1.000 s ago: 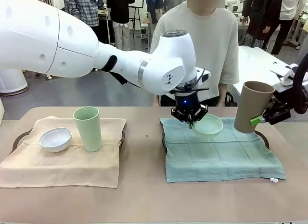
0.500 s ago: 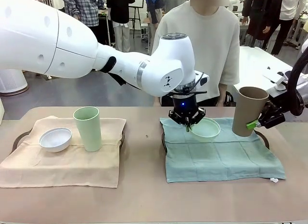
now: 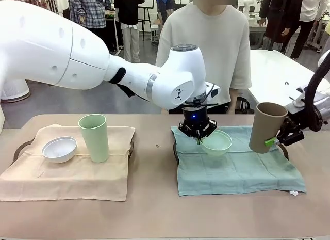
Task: Set up a tray with a mat and arrange the tableware.
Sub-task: Place the Picnic Bowl and Reusable plastic cup back onto the Handle tray in front of the human's position.
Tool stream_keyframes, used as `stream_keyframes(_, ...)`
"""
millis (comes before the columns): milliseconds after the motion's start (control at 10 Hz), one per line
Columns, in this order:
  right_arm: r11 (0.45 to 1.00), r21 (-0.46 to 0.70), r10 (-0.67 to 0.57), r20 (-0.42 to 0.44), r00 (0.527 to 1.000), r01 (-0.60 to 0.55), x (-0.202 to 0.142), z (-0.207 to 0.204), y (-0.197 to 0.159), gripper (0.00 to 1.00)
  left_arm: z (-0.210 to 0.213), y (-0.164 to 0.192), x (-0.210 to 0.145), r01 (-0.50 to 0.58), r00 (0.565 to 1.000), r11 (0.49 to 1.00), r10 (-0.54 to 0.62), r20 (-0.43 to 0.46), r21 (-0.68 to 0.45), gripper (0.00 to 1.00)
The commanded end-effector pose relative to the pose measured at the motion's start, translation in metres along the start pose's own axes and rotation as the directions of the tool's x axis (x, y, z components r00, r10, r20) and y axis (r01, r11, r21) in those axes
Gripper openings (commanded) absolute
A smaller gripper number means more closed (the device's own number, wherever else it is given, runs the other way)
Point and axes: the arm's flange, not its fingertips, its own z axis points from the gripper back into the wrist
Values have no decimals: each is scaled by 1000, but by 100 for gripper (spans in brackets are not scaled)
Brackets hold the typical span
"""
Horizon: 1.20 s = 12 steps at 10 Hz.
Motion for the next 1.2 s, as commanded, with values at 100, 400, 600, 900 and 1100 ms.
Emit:
stream_keyframes(100, 1000, 18, 20, 15, 1000, -20, -15, -16, -12, 81, -6, 2, -4, -31, 999, 999, 32, 21, -21, 4)
stream_keyframes(400, 998, 35, 53, 0, 999, -53, -21, -32, -19, 81, -13, 4, -2, -23, 1000, 1000, 23, 18, -4, 4)
stream_keyframes(600, 997, 47, 58, -2, 998, -58, -26, -36, -22, 81, -20, 5, 0, -18, 1000, 1000, 18, 22, -5, 4)
stream_keyframes(900, 996, 55, 71, 13, 997, -72, -30, -36, -25, 81, -28, 6, 4, -25, 999, 1000, 25, 31, 3, 4)
stream_keyframes(1100, 996, 58, 73, 9, 997, -73, -32, -34, -25, 81, -30, 7, 4, -26, 999, 1000, 26, 26, 10, 4)
